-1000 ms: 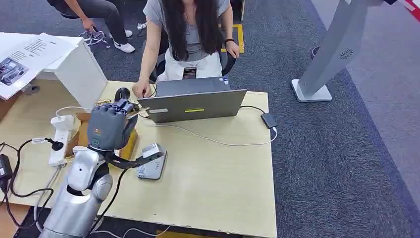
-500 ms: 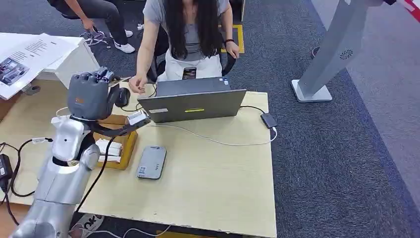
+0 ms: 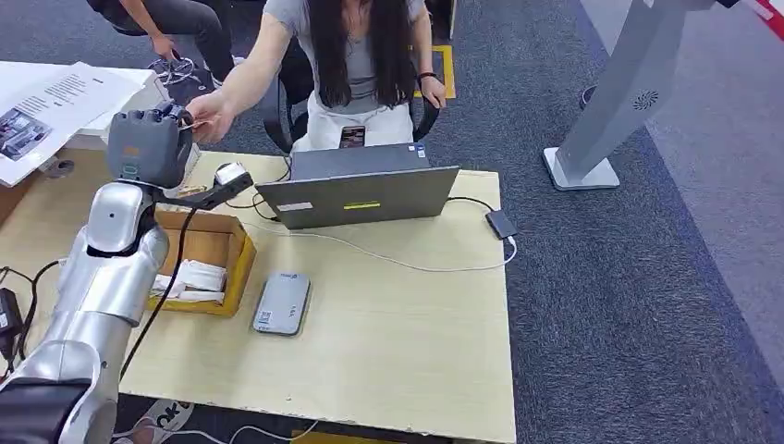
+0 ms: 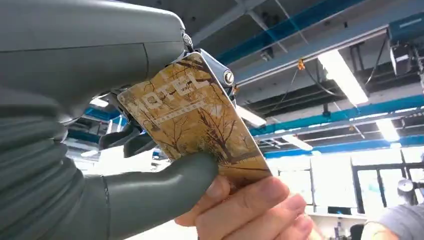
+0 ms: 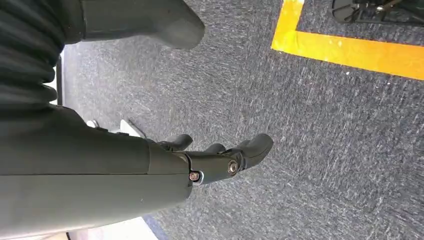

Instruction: Pass the card to the sensor for recognition and then transmit it.

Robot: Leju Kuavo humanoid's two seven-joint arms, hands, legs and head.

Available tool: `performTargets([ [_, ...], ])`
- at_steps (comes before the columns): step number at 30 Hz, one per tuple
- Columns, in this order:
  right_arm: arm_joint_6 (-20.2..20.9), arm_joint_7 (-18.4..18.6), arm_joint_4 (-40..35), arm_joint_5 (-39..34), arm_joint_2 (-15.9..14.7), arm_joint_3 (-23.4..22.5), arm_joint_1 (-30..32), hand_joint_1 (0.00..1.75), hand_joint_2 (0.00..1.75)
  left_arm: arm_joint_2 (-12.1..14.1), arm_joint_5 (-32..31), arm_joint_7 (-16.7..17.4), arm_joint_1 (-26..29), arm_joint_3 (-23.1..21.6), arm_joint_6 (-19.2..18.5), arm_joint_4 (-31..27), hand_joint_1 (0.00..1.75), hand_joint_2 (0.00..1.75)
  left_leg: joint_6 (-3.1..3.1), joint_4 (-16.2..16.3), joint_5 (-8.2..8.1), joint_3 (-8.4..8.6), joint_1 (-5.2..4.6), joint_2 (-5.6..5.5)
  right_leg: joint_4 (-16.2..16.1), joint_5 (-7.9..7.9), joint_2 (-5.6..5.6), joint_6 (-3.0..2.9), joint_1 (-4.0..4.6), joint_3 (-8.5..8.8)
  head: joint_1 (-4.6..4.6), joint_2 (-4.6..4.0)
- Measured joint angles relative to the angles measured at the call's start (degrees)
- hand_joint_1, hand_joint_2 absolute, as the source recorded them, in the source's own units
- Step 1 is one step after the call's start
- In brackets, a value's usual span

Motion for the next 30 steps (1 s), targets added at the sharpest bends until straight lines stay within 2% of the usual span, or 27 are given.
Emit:
performTargets([
  [3, 0.0, 0.2, 0.0, 0.1, 0.0, 0.0, 0.0, 0.00, 1.75, 0.0, 0.1, -0.5, 0.0, 0.2, 0.6, 1.4, 1.71, 1.75, 0.00, 0.0, 0.00, -0.01, 0.00, 0.02, 0.0, 0.00, 0.01, 0.00, 0.00, -0.02, 0.00, 0.00],
  [4, 0.0, 0.3, 0.0, 0.2, 0.0, 0.0, 0.0, 0.00, 1.75, 0.0, 0.1, -0.7, 0.0, 0.2, 0.8, 1.8, 0.10, 1.75, 0.00, 0.0, 0.00, -0.03, 0.00, 0.02, 0.0, 0.00, 0.01, 0.00, 0.00, -0.03, 0.00, 0.00],
  [5, 0.0, 0.3, 0.0, 0.2, 0.0, 0.0, 0.0, 0.00, 1.75, 0.0, 0.1, -0.8, 0.0, 0.2, 0.8, 2.0, 0.00, 1.75, 0.00, 0.0, 0.00, -0.03, 0.00, 0.02, 0.0, 0.00, 0.01, 0.00, 0.00, -0.03, -0.02, 0.00],
  [12, 0.0, 0.0, 0.0, 0.4, 0.0, 0.0, 0.0, 0.00, 1.75, 0.1, 0.3, -2.0, 1.3, 0.3, 1.8, 2.2, 0.00, 1.75, 0.00, 0.0, -0.01, -0.05, 0.00, 0.00, 0.0, -0.01, 0.00, 0.00, -0.01, -0.03, 0.00, 0.00],
  [17, 0.0, 0.0, 0.0, 0.1, 0.0, -0.3, 0.0, 0.00, 1.75, -0.1, 1.9, -4.2, 7.3, 0.3, 2.2, -2.4, 0.00, 1.75, -0.02, 0.0, -0.02, -0.06, 0.00, 0.02, 0.0, -0.01, 0.01, 0.00, 0.00, -0.07, 0.00, 0.00],
  [25, -0.2, 0.3, 0.0, -0.2, 0.0, -1.1, 0.0, 0.00, 1.75, -0.5, 3.5, -6.1, 16.3, 0.3, 2.8, -12.4, 0.00, 1.75, -0.02, 0.0, -0.03, -0.09, 0.00, 0.03, 0.0, -0.01, 0.02, 0.00, -0.01, -0.10, 0.00, 0.00],
  [27, -0.3, 0.6, 0.0, -0.8, 0.0, -1.8, 0.0, 0.00, 1.75, -0.8, 3.8, -7.0, 20.0, 0.3, 4.1, -16.9, 0.00, 1.75, -0.01, 0.0, -0.04, -0.08, -0.01, 0.08, 0.0, -0.01, 0.07, 0.00, -0.01, -0.10, 0.00, 0.00],
  [30, -1.2, 0.6, 0.0, -1.5, 0.0, -2.8, 0.1, 0.00, 1.75, -1.6, 2.9, -7.7, 28.4, 0.2, 6.3, -25.7, 0.00, 1.75, -0.01, 0.0, -0.14, -0.07, -0.02, 0.29, 0.0, -0.03, 0.31, -0.01, -0.02, -0.17, 0.00, 0.00],
])
